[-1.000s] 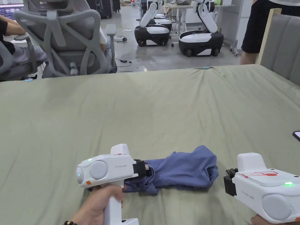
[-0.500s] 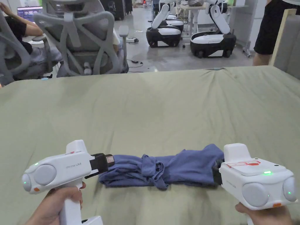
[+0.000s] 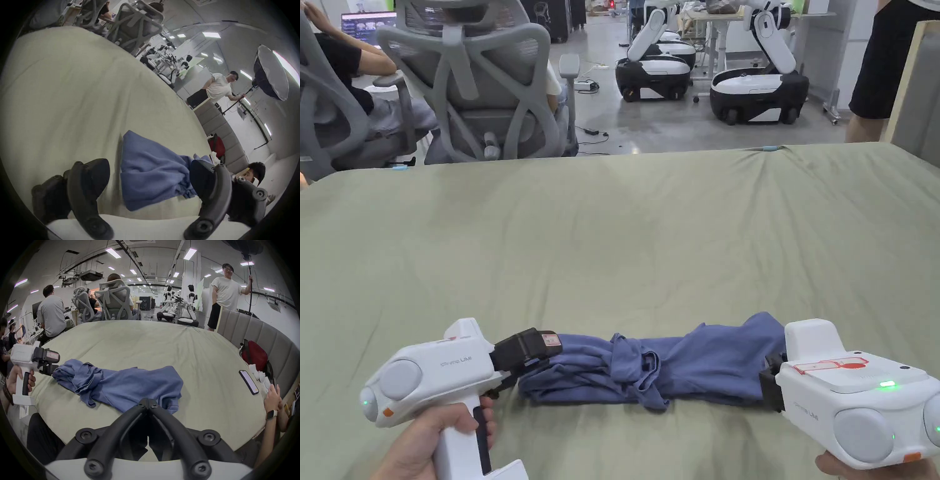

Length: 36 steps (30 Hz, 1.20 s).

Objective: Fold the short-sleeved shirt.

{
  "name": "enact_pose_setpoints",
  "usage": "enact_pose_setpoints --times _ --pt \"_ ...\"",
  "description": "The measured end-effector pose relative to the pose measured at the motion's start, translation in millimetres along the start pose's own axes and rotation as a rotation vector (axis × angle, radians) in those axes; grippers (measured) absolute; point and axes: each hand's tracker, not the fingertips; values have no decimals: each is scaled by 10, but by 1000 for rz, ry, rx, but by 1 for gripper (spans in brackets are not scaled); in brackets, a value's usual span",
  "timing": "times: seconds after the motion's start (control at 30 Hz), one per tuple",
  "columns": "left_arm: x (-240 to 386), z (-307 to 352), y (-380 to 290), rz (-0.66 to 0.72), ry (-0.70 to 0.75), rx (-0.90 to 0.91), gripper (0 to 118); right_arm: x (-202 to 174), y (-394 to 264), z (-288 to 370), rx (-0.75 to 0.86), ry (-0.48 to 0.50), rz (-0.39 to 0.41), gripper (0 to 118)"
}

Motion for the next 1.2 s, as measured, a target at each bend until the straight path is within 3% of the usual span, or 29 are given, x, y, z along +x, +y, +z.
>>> enact_pose_setpoints --times 0.13,0.2,0.3,0.37,0.47,0.73,1.03,1.2 --pt "39 -157 -106 1 -3 -5 89 25 -12 -10 -7 -8 8 0" --pt "117 -210 -126 -58 43 -12 75 40 -13 -13 -10 -10 7 0" --pt "232 -191 -114 -127 140 -16 39 56 -21 -16 -13 -14 3 0" --pt "268 -120 -120 -181 153 1 27 68 -38 -26 -16 -17 -2 0" --pt "269 -13 -119 -173 115 11 21 59 -43 -25 -24 -16 -2 0" --pt "348 188 -45 -159 28 51 20 32 -45 2 -27 -9 -3 0" --pt "-427 718 164 -10 168 142 20 45 -28 35 -7 -15 -15 0" --pt "-298 745 148 -34 151 159 20 -1 -38 12 -7 2 -26 0"
